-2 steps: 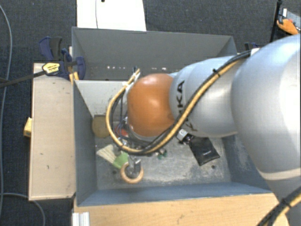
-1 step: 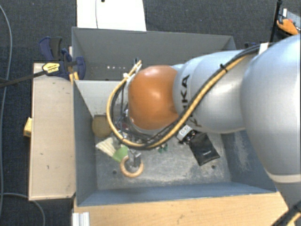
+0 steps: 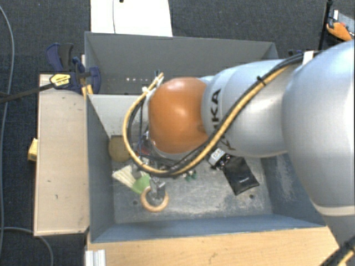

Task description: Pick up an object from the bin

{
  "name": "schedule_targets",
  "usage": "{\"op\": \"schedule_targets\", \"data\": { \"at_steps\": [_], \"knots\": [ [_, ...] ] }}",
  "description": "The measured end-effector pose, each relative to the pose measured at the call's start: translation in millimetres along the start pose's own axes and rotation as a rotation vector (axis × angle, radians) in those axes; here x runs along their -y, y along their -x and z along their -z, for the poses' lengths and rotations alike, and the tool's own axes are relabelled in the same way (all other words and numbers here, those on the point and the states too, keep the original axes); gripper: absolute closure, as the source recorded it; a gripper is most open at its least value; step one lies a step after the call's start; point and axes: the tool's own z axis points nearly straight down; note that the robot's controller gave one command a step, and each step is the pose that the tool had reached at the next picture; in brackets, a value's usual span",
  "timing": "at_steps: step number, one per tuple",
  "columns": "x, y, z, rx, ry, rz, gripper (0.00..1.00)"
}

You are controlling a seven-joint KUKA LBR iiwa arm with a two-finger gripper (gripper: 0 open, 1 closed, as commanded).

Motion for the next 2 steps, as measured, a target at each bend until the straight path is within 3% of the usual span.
{"op": "schedule_targets", "data": {
  "at_steps": [1, 2],
  "knots": [
    [11.6, 15.3, -8.5, 0.029, -0.006, 0.007, 1.00],
    [7.9, 5.5, -1.0, -0.004, 0.001, 0.008, 1.00]
  ]
}}
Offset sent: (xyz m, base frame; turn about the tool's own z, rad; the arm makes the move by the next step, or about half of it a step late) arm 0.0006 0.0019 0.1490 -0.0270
